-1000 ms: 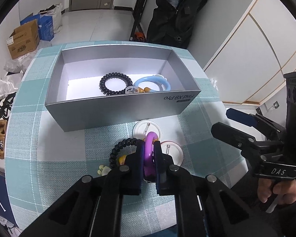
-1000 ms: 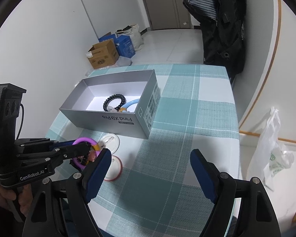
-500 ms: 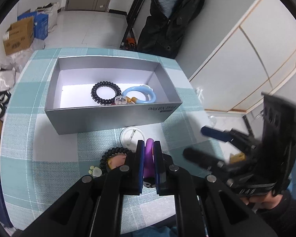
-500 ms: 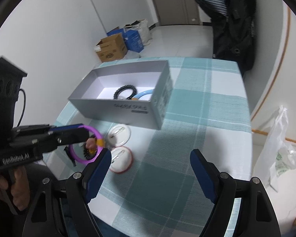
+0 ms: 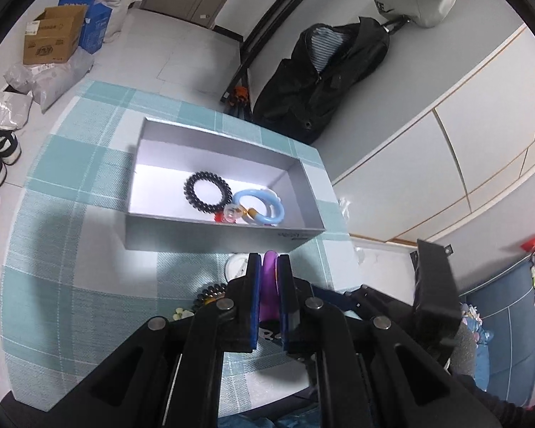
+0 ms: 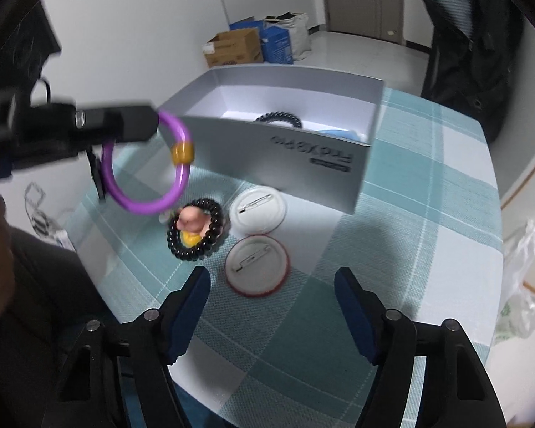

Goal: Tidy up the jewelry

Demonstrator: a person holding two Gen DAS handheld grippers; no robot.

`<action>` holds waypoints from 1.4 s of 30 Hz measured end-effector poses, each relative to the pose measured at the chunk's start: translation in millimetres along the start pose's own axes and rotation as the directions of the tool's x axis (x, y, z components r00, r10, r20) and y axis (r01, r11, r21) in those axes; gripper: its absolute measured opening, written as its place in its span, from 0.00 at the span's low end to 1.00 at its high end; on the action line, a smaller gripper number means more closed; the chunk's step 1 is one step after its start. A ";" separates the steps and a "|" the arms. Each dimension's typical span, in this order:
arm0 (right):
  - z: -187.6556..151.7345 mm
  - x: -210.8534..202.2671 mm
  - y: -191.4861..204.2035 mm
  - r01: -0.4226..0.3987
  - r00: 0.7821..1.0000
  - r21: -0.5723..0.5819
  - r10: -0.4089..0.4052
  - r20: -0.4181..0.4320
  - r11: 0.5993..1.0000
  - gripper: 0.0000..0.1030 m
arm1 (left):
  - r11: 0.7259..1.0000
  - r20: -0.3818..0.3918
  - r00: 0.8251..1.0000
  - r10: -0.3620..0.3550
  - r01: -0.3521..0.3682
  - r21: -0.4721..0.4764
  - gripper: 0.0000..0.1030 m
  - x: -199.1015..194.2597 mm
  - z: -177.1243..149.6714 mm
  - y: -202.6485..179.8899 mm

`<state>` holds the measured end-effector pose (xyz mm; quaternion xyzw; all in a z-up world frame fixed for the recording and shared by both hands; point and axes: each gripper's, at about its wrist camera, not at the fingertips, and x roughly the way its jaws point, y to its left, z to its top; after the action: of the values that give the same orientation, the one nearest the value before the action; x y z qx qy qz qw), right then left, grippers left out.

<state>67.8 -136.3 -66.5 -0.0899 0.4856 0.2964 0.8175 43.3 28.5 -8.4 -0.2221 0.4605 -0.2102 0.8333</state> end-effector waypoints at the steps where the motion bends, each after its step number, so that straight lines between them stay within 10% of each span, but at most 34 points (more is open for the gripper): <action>1: 0.3 2.1 3.3 0.007 1.000 -0.016 -0.008 -0.006 1.000 0.63 | 1.000 0.005 1.000 -0.001 0.001 0.001 0.04 -1.8 0.6 1.0; 9: -3.4 9.0 23.8 0.098 0.995 -0.125 -0.098 0.005 0.987 0.58 | 1.000 0.029 1.000 -0.002 0.002 -0.005 0.04 -8.8 2.9 3.3; 12: -1.3 8.3 25.8 0.098 0.995 -0.132 -0.098 0.006 0.986 0.39 | 1.000 0.033 0.999 0.000 0.000 -0.010 0.04 -11.0 2.9 5.4; 42: 41.6 -56.5 1.1 -0.064 0.974 0.075 0.046 0.221 0.995 0.38 | 0.999 0.155 0.987 0.038 -0.033 -0.035 0.04 -20.7 20.1 12.5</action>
<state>78.1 -139.7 2.8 -0.0098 0.4068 0.3070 0.8603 52.3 53.7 8.1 -0.2429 0.4012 -0.1697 0.8667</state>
